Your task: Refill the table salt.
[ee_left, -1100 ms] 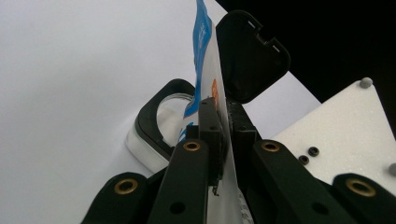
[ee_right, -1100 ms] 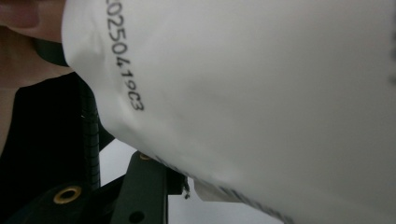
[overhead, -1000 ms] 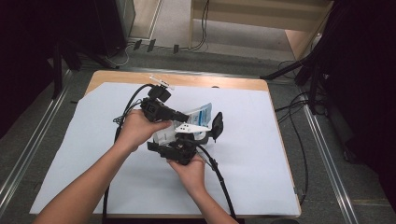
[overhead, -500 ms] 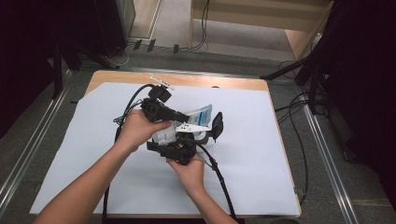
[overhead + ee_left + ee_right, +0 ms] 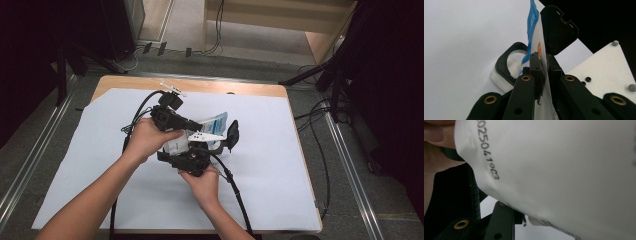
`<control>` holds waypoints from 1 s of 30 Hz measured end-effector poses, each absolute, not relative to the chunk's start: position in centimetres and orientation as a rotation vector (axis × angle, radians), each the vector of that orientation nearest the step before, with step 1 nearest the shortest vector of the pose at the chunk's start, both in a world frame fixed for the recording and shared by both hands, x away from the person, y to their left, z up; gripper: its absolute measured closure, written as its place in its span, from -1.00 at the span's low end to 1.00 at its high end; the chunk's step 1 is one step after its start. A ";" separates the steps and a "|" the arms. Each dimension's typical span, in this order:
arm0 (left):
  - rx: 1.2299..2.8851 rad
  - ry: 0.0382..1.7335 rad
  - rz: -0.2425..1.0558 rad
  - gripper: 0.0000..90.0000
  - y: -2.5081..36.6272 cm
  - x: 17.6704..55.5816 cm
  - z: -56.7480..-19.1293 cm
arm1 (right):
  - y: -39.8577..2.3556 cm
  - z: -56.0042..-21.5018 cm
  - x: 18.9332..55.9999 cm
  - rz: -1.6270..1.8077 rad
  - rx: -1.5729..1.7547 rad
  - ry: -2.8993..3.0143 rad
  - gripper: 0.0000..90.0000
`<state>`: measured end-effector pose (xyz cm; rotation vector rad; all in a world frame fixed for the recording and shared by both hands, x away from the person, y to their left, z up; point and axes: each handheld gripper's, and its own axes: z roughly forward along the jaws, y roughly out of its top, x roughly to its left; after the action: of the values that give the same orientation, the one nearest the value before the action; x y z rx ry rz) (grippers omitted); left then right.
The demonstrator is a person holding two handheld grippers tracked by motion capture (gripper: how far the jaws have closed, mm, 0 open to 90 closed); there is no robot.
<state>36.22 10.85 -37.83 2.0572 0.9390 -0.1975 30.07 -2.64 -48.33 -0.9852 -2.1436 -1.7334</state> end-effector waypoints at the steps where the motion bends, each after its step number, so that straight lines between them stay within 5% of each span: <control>1: 2.061 0.937 -0.196 0.94 10.9 36.2 -37.8 | -2.6 -48.3 30.1 -1.732 -0.985 -2.144 0.47; 30: 2.053 0.946 -0.200 0.95 11.3 36.3 -38.0 | -2.3 -48.2 30.0 -1.706 -0.965 -2.204 0.44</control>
<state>36.33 11.31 -38.02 2.0533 0.9456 -0.2001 30.02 -2.34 -48.23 -0.9648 -2.2044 -1.7058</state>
